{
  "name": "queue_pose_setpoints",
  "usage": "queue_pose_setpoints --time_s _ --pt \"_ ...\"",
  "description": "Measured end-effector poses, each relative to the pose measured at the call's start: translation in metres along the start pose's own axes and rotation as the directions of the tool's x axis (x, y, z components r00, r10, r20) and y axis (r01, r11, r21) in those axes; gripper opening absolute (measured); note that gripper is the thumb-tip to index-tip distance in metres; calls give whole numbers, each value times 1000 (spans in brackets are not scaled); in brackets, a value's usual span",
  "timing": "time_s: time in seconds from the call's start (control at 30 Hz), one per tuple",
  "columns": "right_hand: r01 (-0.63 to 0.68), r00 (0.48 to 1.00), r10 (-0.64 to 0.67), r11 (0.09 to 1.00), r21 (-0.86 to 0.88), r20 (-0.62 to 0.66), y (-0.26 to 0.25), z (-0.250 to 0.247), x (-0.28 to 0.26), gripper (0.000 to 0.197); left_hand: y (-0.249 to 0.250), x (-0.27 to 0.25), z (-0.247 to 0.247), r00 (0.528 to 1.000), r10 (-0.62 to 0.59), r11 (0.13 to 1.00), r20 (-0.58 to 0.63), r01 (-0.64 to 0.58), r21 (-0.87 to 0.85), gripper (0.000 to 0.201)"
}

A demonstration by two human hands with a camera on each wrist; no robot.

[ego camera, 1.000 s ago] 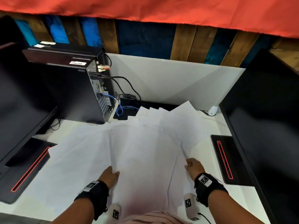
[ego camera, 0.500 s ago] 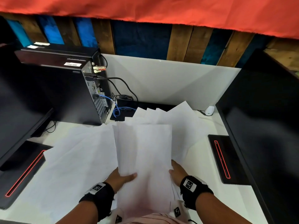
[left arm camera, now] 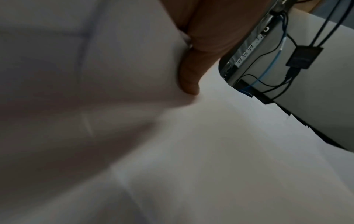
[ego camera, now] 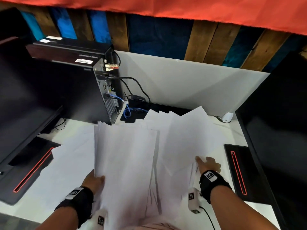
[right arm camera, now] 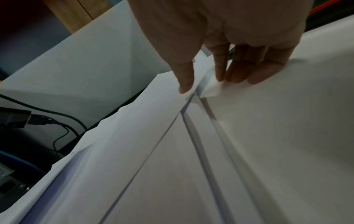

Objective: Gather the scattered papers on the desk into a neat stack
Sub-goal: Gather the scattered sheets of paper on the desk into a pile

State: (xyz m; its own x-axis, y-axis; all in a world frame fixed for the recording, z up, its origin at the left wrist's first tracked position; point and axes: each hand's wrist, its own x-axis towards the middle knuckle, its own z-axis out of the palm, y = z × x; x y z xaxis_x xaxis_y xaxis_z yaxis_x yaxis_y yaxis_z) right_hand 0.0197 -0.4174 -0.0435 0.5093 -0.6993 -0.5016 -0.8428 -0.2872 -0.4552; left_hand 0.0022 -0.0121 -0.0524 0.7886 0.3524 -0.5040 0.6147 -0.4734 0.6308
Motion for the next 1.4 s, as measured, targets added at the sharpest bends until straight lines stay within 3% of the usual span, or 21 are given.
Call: queue_pose_setpoints --time_s 0.1,0.2,0.3,0.47,0.6,0.83,1.07,1.13,1.2,1.27,1.4 --pt "87 989 -103 986 145 107 -10 9 1 53 -2 4 3 999 14 999 31 -15 37 37" --pt "65 983 -118 940 336 141 -18 20 -6 66 -1 4 5 998 40 999 41 -41 29 39" --pt "91 993 -114 933 348 44 -24 21 -18 67 -2 5 4 997 69 997 48 -69 15 37" --pt "211 963 -149 935 284 -226 -20 -7 -36 42 -3 5 3 996 72 997 45 -72 2 37" --pt "387 880 -262 879 278 -397 -24 -45 -50 30 0 1 4 994 90 996 54 -91 19 45" --pt "670 711 -467 676 305 -527 -47 -98 -101 22 1 -3 12 983 106 994 147 -106 -10 43" --pt "871 474 -435 361 334 -766 -81 -164 -171 31 11 -18 31 975 120 993 188 -121 -6 44" --pt "894 441 -388 273 356 -809 -87 -180 -184 32 14 -21 34 973 122 992 198 -125 3 44" --pt "899 436 -350 196 391 -829 -89 -188 -191 24 17 -24 35 969 120 992 216 -126 14 44" --pt "886 463 -353 172 431 -813 -91 -186 -189 11 21 -27 36 964 120 992 239 -125 9 43" --pt "781 625 -435 324 534 -649 -91 -147 -171 21 25 -32 37 948 121 993 293 -113 -46 44"
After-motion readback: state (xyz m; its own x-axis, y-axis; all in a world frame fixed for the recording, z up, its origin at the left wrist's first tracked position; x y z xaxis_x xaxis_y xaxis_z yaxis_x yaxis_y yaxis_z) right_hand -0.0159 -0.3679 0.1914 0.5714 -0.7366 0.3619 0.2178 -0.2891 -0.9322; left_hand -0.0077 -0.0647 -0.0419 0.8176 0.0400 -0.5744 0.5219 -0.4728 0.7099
